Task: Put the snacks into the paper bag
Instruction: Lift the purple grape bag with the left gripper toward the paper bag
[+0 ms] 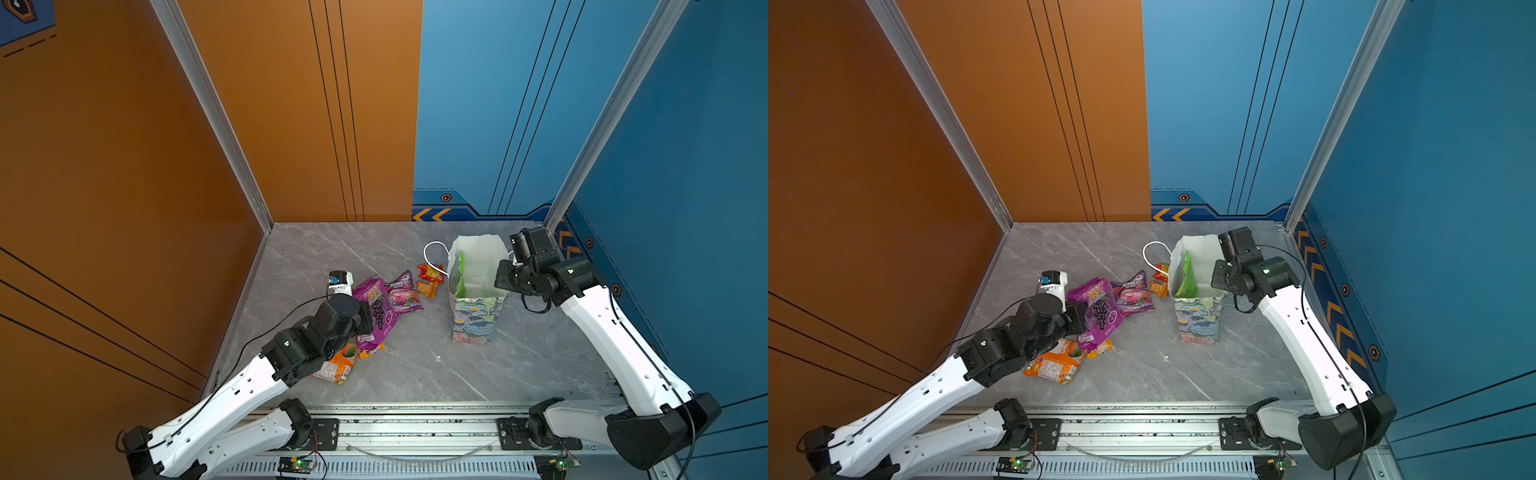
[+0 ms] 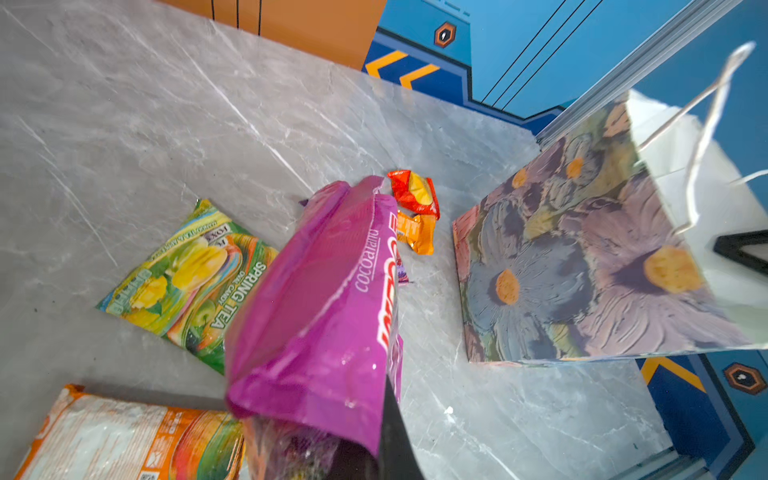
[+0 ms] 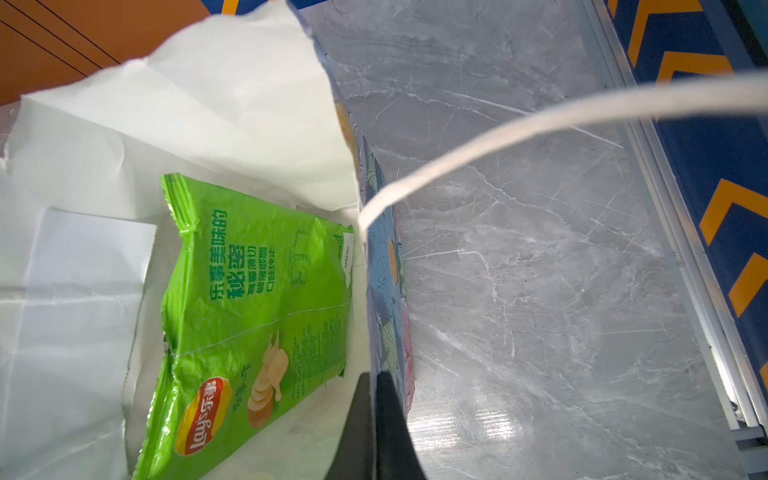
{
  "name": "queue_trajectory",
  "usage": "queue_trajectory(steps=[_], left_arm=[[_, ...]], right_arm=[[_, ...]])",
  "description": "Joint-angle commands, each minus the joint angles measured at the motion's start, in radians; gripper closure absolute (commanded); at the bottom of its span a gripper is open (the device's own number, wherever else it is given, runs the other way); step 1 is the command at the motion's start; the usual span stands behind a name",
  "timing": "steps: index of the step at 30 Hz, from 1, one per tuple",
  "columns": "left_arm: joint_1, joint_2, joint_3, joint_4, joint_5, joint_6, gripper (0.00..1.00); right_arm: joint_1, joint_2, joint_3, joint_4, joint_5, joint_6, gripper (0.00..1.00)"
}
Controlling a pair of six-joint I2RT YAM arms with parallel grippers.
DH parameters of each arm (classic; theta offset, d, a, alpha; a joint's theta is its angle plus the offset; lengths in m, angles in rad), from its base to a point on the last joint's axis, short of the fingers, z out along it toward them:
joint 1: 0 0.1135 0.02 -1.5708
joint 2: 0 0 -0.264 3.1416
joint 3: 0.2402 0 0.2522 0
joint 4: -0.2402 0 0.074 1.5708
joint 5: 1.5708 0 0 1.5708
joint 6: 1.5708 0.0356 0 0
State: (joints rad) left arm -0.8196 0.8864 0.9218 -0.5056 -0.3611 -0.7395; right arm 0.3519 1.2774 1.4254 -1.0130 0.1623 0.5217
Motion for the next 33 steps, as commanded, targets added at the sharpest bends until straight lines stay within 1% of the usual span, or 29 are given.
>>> queue_trajectory(steps=[1, 6, 15, 18, 25, 30, 33], left_arm=[[-0.009, 0.010, 0.101, 0.040, -0.056, 0.043, 1.00], [-0.005, 0.058, 0.232, -0.007, -0.079, 0.060, 1.00], [-0.027, 0.191, 0.465, -0.028, -0.041, 0.079, 1.00], [-0.053, 0.220, 0.532, -0.027, -0.068, 0.090, 1.00], [-0.085, 0.290, 0.716, -0.022, -0.152, 0.188, 1.00], [-0.098, 0.334, 0.798, 0.014, -0.203, 0.256, 1.00], [-0.100, 0.355, 0.831, 0.041, -0.214, 0.276, 1.00]], right_arm=[[0.014, 0.011, 0.042, -0.007, 0.029, 0.019, 1.00], [0.035, 0.013, 0.048, -0.006, 0.034, 0.026, 1.00], [0.077, 0.027, 0.062, -0.004, 0.039, 0.034, 1.00], [0.088, 0.038, 0.074, -0.006, 0.045, 0.036, 1.00], [0.122, 0.067, 0.094, -0.006, 0.061, 0.055, 1.00], [0.148, 0.090, 0.111, -0.004, 0.073, 0.070, 1.00], [0.166, 0.103, 0.123, -0.001, 0.077, 0.082, 1.00]])
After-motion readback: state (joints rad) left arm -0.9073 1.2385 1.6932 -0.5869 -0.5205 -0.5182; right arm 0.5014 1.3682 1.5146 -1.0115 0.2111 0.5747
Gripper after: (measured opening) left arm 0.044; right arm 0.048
